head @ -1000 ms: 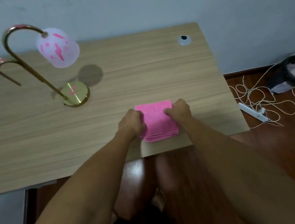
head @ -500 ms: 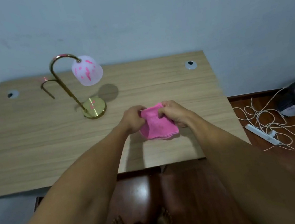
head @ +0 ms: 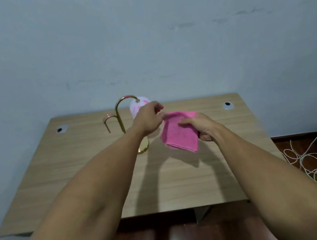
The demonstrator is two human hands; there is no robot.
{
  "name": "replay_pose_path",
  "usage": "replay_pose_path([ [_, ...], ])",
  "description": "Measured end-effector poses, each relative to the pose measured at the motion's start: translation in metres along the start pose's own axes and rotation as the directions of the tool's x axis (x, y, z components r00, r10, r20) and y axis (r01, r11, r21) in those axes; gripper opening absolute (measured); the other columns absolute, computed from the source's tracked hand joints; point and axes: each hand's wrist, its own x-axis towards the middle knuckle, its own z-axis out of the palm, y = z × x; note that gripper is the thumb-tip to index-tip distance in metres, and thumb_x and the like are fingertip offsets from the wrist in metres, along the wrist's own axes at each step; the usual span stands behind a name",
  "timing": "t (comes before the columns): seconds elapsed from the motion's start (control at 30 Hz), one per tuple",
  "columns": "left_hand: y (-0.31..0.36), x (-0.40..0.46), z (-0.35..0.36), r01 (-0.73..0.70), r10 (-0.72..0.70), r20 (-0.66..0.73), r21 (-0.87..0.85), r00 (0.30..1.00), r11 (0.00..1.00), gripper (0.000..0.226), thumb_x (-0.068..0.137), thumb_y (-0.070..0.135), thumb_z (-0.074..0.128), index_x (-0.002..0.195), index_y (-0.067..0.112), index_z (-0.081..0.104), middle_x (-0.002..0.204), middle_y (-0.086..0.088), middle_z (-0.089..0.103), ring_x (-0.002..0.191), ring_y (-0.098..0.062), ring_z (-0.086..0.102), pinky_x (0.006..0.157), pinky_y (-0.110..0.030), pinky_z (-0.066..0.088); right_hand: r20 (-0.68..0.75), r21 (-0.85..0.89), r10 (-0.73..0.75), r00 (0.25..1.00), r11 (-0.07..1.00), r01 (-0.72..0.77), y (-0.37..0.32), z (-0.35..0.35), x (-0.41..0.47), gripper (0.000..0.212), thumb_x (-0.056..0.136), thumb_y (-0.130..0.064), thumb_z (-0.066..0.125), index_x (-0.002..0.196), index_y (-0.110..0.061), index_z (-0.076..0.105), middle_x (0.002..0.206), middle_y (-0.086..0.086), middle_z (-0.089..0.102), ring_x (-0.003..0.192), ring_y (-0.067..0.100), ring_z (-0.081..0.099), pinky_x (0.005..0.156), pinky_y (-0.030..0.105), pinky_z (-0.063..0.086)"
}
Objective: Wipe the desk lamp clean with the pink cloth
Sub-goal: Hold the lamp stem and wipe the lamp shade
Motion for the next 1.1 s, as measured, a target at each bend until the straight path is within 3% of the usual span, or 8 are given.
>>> replay_pose_path([
  [0.23,-0.047,-0.002,-0.091,-0.059,0.093,-0.366,0.104,0.926,0.993,0.020,0.089,0.039,0.062,0.099,0.022,0.064,0.093,0.009,0.066,0.085,-0.012,0.060,0.075,-0.032,0.050,-0.253,0.120,-0.157,0.955,0.974,0.193,-0.025,0.051,0.025,0.040,0.099,0.000,0.049,0.101,-0.019,0.083,0.101,0.004,0.077,0.090,0.026,0.065,0.078,0.038,0.059],
  [0.47,-0.108,0.016,-0.122,-0.036,0.057,-0.134,0.154,0.989,0.987,0.050,0.089,0.039,0.066,0.132,0.015,0.062,0.134,-0.003,0.065,0.122,-0.023,0.061,0.104,-0.042,0.049,-0.498,0.096,-0.223,0.838,0.946,0.309,-0.051,0.129,0.043,0.040,0.101,-0.053,0.048,0.125,-0.033,0.073,0.125,0.003,0.072,0.105,0.022,0.069,0.084,0.046,0.061],
  [0.63,-0.122,0.031,-0.117,-0.038,0.036,0.013,0.186,0.999,0.982,0.033,0.091,0.039,0.061,0.115,0.021,0.075,0.121,-0.002,0.074,0.118,-0.027,0.064,0.099,-0.041,0.051,-0.352,-0.049,-0.417,0.838,0.902,0.429,-0.053,0.179,0.045,0.039,0.106,-0.064,0.029,0.130,-0.063,0.059,0.127,-0.006,0.060,0.073,0.031,0.056,0.040,0.031,0.048],
  [0.7,-0.127,0.037,-0.116,-0.052,0.048,0.034,0.149,0.998,0.987,0.026,0.091,0.038,0.060,0.101,0.022,0.077,0.102,-0.003,0.077,0.105,-0.029,0.068,0.091,-0.040,0.054,-0.342,-0.145,-0.412,0.844,0.911,0.386,-0.042,0.194,0.058,0.058,0.096,-0.080,0.021,0.146,-0.059,0.043,0.156,-0.011,0.044,0.102,0.032,0.059,0.067,0.046,0.060],
  [0.77,-0.133,0.043,-0.114,-0.096,0.090,0.060,0.120,0.994,0.988,0.019,0.092,0.033,0.059,0.086,0.021,0.073,0.083,-0.005,0.075,0.089,-0.031,0.068,0.081,-0.040,0.054,-0.414,-0.259,-0.354,0.839,0.929,0.264,-0.026,0.206,0.070,0.083,0.090,-0.086,0.017,0.162,-0.045,0.018,0.172,-0.015,0.017,0.152,0.021,0.032,0.117,0.059,0.035],
  [0.8,-0.135,0.044,-0.114,-0.123,0.116,0.069,0.118,0.991,0.985,0.019,0.093,0.030,0.059,0.080,0.020,0.070,0.076,-0.007,0.072,0.083,-0.032,0.066,0.077,-0.040,0.053,-0.448,-0.283,-0.344,0.825,0.930,0.234,-0.020,0.211,0.073,0.083,0.092,-0.081,0.018,0.164,-0.040,0.010,0.173,-0.015,0.011,0.158,0.016,0.019,0.124,0.058,0.020],
  [0.97,-0.141,0.048,-0.114,-0.222,0.213,0.081,0.122,0.974,0.967,0.026,0.091,0.030,0.054,0.077,0.011,0.064,0.067,-0.009,0.065,0.071,-0.035,0.059,0.070,-0.043,0.051,-0.566,-0.202,-0.362,0.741,0.932,0.301,-0.011,0.222,0.076,0.075,0.099,-0.065,0.030,0.164,-0.030,0.019,0.171,-0.005,0.022,0.156,0.020,0.025,0.126,0.049,0.023],
  [1.1,-0.141,0.047,-0.114,-0.247,0.236,0.089,0.141,0.968,0.959,0.025,0.093,0.027,0.054,0.079,0.009,0.064,0.069,-0.009,0.065,0.072,-0.036,0.059,0.067,-0.041,0.048,-0.607,-0.052,-0.307,0.733,0.935,0.350,-0.017,0.218,0.092,0.061,0.095,-0.067,0.031,0.139,-0.035,0.058,0.145,-0.012,0.052,0.135,0.011,0.048,0.118,0.049,0.038],
])
